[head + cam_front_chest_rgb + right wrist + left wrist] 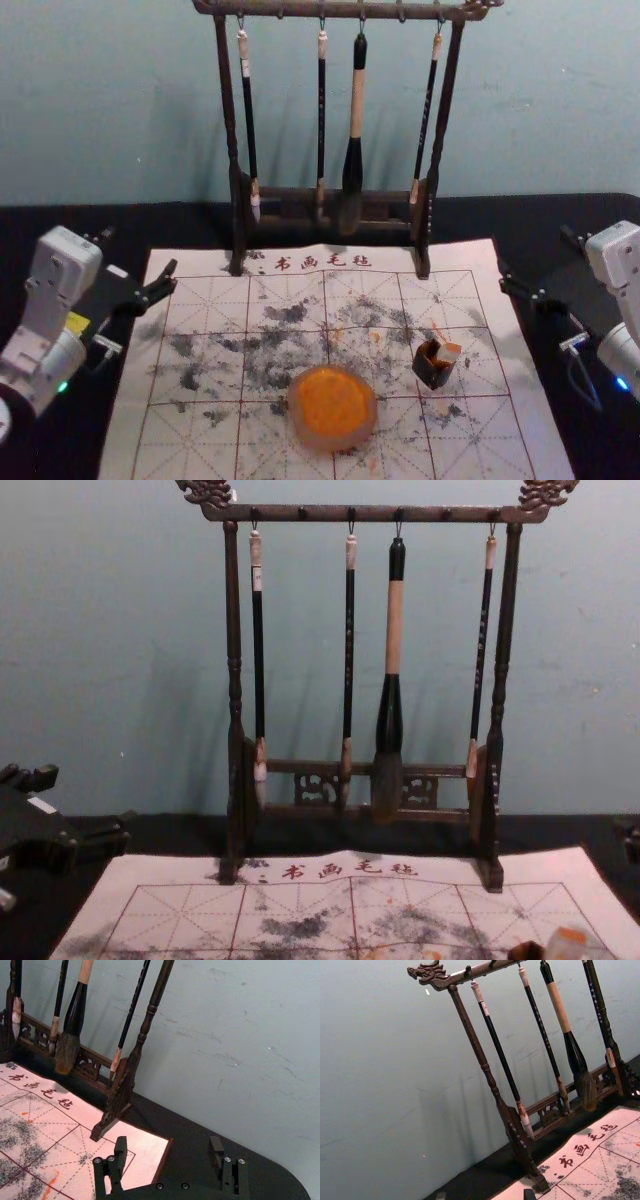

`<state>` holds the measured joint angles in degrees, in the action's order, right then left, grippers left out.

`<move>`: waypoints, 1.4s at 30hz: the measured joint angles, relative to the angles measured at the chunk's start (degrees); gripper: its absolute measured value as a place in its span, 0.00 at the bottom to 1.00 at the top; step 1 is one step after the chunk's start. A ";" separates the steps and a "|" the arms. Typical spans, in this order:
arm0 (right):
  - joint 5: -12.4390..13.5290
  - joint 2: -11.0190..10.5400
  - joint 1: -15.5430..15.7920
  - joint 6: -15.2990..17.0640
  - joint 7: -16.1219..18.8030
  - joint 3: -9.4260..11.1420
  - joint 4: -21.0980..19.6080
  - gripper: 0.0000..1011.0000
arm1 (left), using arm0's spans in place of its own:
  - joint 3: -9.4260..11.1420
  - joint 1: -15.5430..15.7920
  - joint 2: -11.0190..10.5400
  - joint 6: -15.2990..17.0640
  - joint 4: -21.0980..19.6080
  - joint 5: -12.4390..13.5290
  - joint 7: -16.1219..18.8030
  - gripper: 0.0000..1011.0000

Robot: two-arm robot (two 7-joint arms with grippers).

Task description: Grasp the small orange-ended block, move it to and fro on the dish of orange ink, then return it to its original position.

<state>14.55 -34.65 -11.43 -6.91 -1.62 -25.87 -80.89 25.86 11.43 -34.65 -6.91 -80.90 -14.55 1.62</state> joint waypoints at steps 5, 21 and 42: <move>0.00 0.00 0.00 0.00 0.00 0.00 0.00 0.99 | 0.00 0.00 0.00 0.00 0.00 0.00 0.00 0.99; 0.00 0.00 0.00 0.01 0.00 0.00 -0.01 0.99 | 0.00 0.00 0.00 0.00 0.00 0.00 0.00 0.99; -0.47 0.01 0.31 -0.96 0.93 1.02 -0.15 0.99 | 0.00 0.00 0.00 0.00 0.00 0.00 0.00 0.99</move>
<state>14.08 -34.63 -11.12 -7.87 -0.69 -24.85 -81.05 25.86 11.43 -34.65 -6.91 -80.90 -14.55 1.62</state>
